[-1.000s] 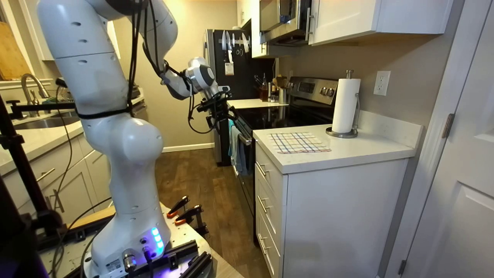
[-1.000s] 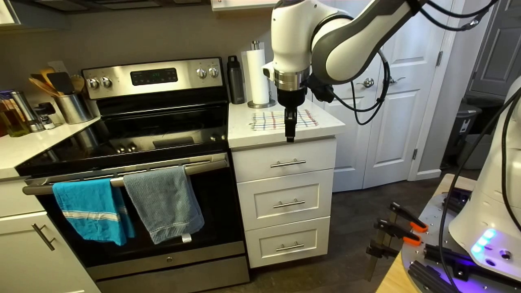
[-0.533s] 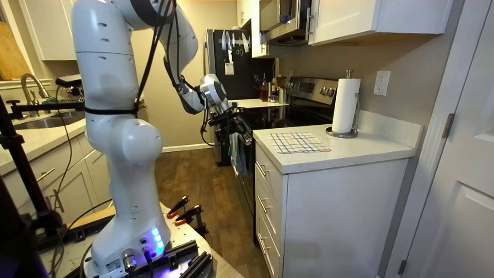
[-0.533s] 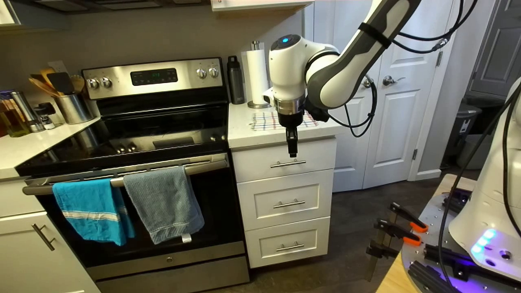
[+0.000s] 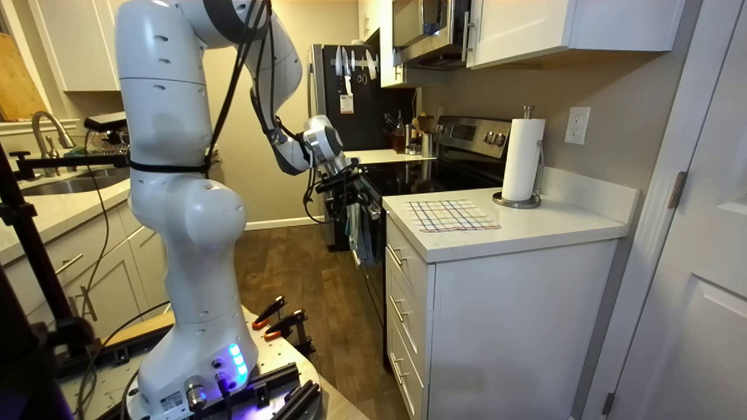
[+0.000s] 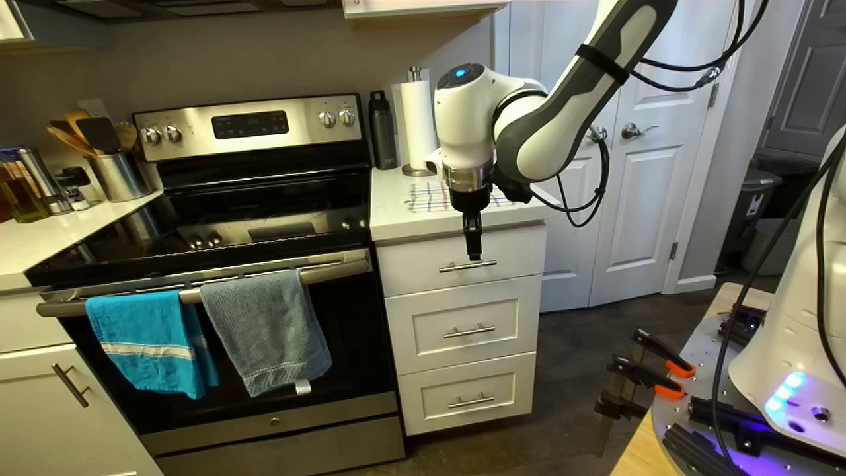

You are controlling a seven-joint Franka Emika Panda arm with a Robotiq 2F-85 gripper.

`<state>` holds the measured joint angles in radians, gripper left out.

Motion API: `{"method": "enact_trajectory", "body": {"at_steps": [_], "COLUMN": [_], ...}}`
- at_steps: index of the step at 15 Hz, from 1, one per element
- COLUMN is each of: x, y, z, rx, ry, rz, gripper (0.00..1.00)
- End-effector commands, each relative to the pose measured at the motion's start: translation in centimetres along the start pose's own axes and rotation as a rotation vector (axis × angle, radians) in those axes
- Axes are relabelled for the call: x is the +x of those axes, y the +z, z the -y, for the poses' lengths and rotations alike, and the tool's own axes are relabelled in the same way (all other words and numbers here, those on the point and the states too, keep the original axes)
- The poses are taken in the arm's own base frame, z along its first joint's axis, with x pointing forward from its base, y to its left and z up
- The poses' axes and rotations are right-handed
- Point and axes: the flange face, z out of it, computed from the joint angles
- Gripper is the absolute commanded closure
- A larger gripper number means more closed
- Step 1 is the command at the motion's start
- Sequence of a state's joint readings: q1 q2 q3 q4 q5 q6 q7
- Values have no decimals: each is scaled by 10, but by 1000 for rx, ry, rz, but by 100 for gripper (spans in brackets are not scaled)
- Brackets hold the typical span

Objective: Pull open the top drawer

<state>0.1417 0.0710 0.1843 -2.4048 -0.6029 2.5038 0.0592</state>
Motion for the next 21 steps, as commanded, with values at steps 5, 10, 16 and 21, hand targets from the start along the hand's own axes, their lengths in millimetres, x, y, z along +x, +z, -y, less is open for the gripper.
{"method": "enact_trajectory", "body": {"at_steps": [5,10,16,21], "x": [9,27,45,51], "y": [33,94,128,133], "z": [-9,-20,-30,-22], "rx": [-55,-94,-153,-198], "ry": [-40,-152,-248,-281], "rz": [-16,-90,-119,-117], "gripper": [0,0,0,0]}}
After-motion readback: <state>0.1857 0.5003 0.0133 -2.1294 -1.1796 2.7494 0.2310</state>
